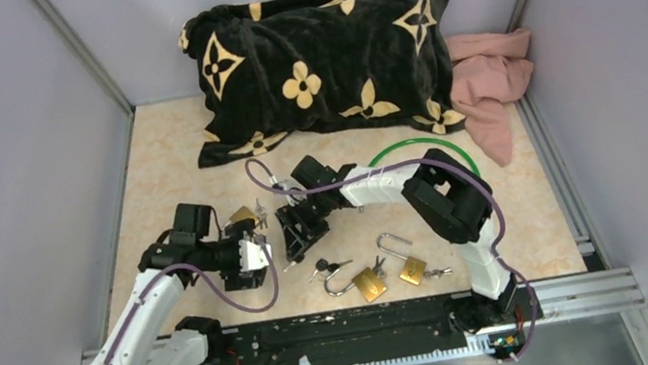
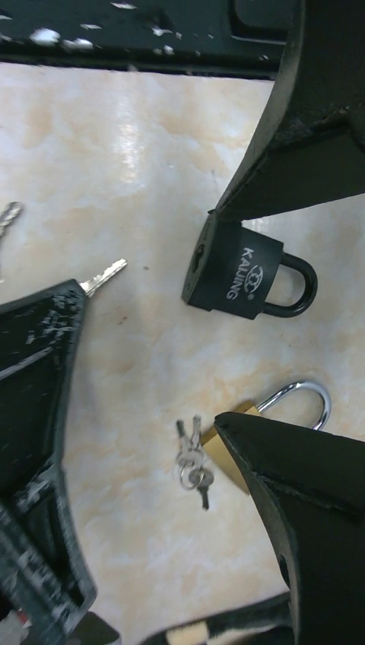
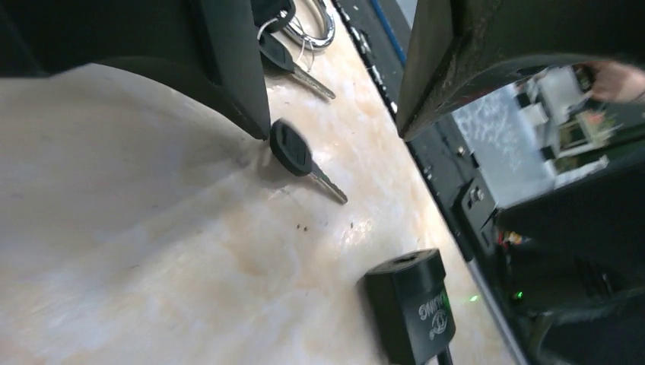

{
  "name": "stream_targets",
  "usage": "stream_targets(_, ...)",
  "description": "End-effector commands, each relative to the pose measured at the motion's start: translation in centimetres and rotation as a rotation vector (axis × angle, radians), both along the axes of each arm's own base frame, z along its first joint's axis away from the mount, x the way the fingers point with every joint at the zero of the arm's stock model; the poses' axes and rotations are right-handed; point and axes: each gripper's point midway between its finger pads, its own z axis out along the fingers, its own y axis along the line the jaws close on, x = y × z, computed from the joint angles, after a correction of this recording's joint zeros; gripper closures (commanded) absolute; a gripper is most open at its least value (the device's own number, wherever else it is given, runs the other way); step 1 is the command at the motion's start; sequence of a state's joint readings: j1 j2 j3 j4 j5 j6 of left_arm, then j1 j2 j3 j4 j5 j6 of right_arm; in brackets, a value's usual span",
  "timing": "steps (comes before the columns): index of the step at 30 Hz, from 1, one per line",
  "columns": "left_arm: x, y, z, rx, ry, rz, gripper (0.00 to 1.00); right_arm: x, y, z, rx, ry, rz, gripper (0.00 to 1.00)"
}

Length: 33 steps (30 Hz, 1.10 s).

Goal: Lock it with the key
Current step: Place the key at the center of the board, then pick up the lock from the center of the board.

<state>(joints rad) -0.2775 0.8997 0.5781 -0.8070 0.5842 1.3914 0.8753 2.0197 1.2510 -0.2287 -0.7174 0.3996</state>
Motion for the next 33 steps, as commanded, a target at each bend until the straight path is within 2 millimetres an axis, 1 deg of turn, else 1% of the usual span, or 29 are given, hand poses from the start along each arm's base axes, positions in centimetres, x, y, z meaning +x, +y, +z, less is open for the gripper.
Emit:
stream_targets(1, -0.6, -2.7, 4.8, -0.204, 0.044, 0.040, 0.01, 2.7, -1.5, 4.6, -0.084, -0.237, 0.010, 0.36)
stream_targets(2, 0.0, -3.1, 6.0, -0.249, 0.042, 0.084, 0.01, 3.3, -2.2, 5.3, -0.114, -0.277, 0.001, 0.35)
stream_targets(3, 0.7, -3.5, 7.4, -0.300, 0.035, 0.139, 0.01, 3.9, -3.4, 6.3, -0.149, -0.316, -0.013, 0.35)
stream_targets(4, 1.7, -3.9, 8.9, -0.357, 0.028, 0.203, 0.01, 5.0, -4.5, 7.2, -0.183, -0.363, -0.042, 0.35)
stream_targets(5, 2.4, -4.2, 10.2, -0.431, 0.065, 0.315, 0.01, 6.1, -5.8, 8.0, -0.218, -0.406, -0.077, 0.35)
stream_targets(6, 3.4, -4.3, 11.5, -0.500, 0.065, 0.398, 0.01, 7.5, -7.5, 8.9, -0.250, -0.445, -0.128, 0.34)
stream_targets(8, 4.7, -4.1, 13.6, -0.632, 0.087, 0.559, 0.01, 10.4, -11.7, 10.3, -0.323, -0.510, -0.252, 0.33)
stream_targets(9, 5.2, -3.8, 14.6, -0.697, 0.097, 0.624, 0.01, 12.2, -14.7, 10.6, -0.392, -0.550, -0.336, 0.32)
stream_targets(10, 5.4, -3.6, 15.5, -0.761, 0.117, 0.671, 0.01, 13.5, -17.5, 11.0, -0.443, -0.581, -0.406, 0.30)
stream_targets(11, 5.4, -3.5, 16.2, -0.818, 0.133, 0.703, 0.01, 14.8, -20.3, 11.0, -0.473, -0.592, -0.473, 0.27)
stream_targets(13, 5.2, -3.5, 17.2, -0.914, 0.185, 0.749, 0.01, 17.3, -26.2, 10.7, -0.534, -0.595, -0.623, 0.24)
stream_targets(14, 5.0, -3.6, 17.5, -0.952, 0.211, 0.753, 0.01, 18.6, -30.0, 10.3, -0.564, -0.563, -0.719, 0.24)
stream_targets(16, 4.5, -4.1, 17.7, -1.006, 0.264, 0.740, 0.01, 20.1, -35.2, 9.6, -0.653, -0.527, -0.826, 0.24)
stream_targets(18, 4.1, -4.4, 17.5, -1.040, 0.305, 0.733, 0.01, 21.4, -39.1, 8.5, -0.762, -0.525, -0.854, 0.23)
stream_targets(20, 3.8, -4.5, 17.2, -1.059, 0.334, 0.732, 0.01, 22.3, -42.4, 6.7, -0.871, -0.486, -0.848, 0.22)
stream_targets(22, 3.6, -4.6, 17.7, -1.076, 0.324, 0.709, 0.01, 22.9, -45.1, 5.1, -0.931, -0.416, -0.858, 0.22)
stream_targets(24, 3.6, -4.5, 17.9, -1.080, 0.309, 0.702, 0.01, 23.1, -46.5, 3.1, -0.922, -0.338, -0.857, 0.23)
stream_targets(26, 3.6, -4.4, 17.9, -1.077, 0.299, 0.701, 0.01, 23.2, -47.0, 1.3, -0.890, -0.288, -0.839, 0.26)
stream_targets(28, 3.6, -4.3, 17.7, -1.070, 0.297, 0.704, 0.01, 22.9, -47.5, -0.3, -0.895, -0.255, -0.809, 0.29)
stream_targets(30, 3.6, -4.3, 17.5, -1.066, 0.302, 0.706, 0.01, 22.7, -47.2, -1.6, -0.879, -0.223, -0.768, 0.37)
stream_targets(33, 3.7, -4.3, 17.4, -1.070, 0.306, 0.704, 0.01, 22.3, -46.6, -2.9, -0.859, -0.191, -0.727, 0.44)
